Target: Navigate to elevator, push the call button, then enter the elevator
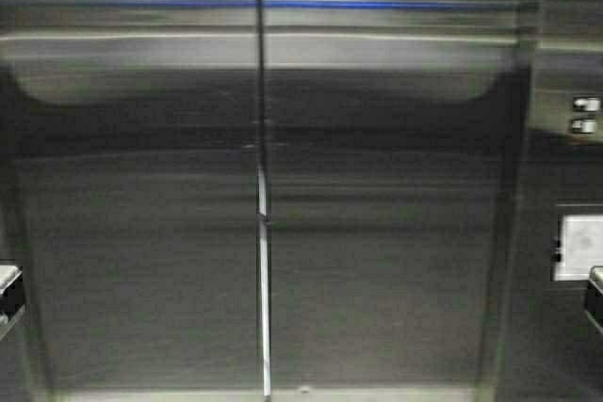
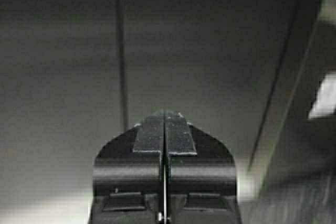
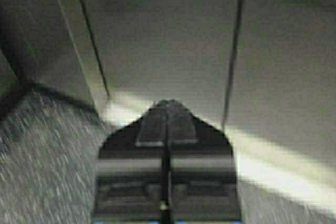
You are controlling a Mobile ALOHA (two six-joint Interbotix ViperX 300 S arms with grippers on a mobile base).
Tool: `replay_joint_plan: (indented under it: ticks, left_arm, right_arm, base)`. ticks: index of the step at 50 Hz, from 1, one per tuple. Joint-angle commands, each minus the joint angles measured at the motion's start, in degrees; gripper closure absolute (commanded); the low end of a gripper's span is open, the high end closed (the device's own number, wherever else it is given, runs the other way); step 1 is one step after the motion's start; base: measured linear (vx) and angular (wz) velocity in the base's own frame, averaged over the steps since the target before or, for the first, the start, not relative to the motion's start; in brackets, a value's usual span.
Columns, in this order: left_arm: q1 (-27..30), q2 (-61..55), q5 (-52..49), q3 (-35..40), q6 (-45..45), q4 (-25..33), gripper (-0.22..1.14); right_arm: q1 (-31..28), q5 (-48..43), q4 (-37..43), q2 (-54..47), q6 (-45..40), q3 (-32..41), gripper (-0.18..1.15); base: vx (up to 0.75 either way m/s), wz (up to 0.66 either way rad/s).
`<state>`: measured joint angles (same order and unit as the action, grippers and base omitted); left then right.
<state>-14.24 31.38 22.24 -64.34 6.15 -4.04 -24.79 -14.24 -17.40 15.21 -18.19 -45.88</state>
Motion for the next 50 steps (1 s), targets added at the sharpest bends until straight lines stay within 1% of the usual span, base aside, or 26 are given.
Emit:
replay_joint_plan:
  ticks: [1,9,15,20,27,32,37,41,50]
  left_arm:
    - [-0.1,-4.4,0.4,2.4,0.3,-0.1,0.89]
    - [-0.3,-10.1,3.7,7.5,2.0,0.0,0.89]
    - [-2.2,-13.5,4.4,13.4,1.8,-0.2,0.89]
    - [-3.7,-14.9,4.4,15.6,1.1,-0.7,0.89]
    - [-3.8,-14.8,4.5,12.4,-1.2,-2.5,0.89]
    - [-3.7,-14.8,4.7,9.5,-3.0,-2.5,0.89]
    - [-4.1,-14.2,5.5,9.2,-3.2,-2.2,0.89]
    - [-4.1,-12.5,5.4,8.7,-3.2,-2.1,0.89]
    - [-4.1,-6.5,5.4,4.9,-2.5,-0.6,0.89]
  right_arm:
    - [-0.1,-0.7,-0.1,1.5,0.1,1.8,0.91]
    - [-0.1,-0.7,-0.1,1.5,0.0,1.5,0.91]
    - [-0.1,-0.7,-0.2,2.1,-0.1,1.6,0.91]
    - [-0.1,-0.8,-0.1,3.0,-0.2,1.5,0.91]
    - [-0.1,-0.8,-0.1,4.7,-0.2,0.7,0.91]
    - [-0.1,-0.8,-0.1,5.4,-0.1,0.3,0.91]
    - [-0.1,-0.8,-0.1,6.1,0.0,0.0,0.91]
    - [-0.1,-0.6,-0.1,6.8,0.0,-0.1,0.91]
    - [-0.1,-0.5,-0.1,8.5,-0.1,-0.7,0.91]
  base:
    - [-0.05,0.16]
    - [-0.03,0.15]
    - [-0.03,0.11]
    - [-0.02,0.1]
    - [-0.02,0.09]
    - [-0.01,0.07]
    - [-0.01,0.05]
    - [-0.01,0.03]
    - [0.0,0.0]
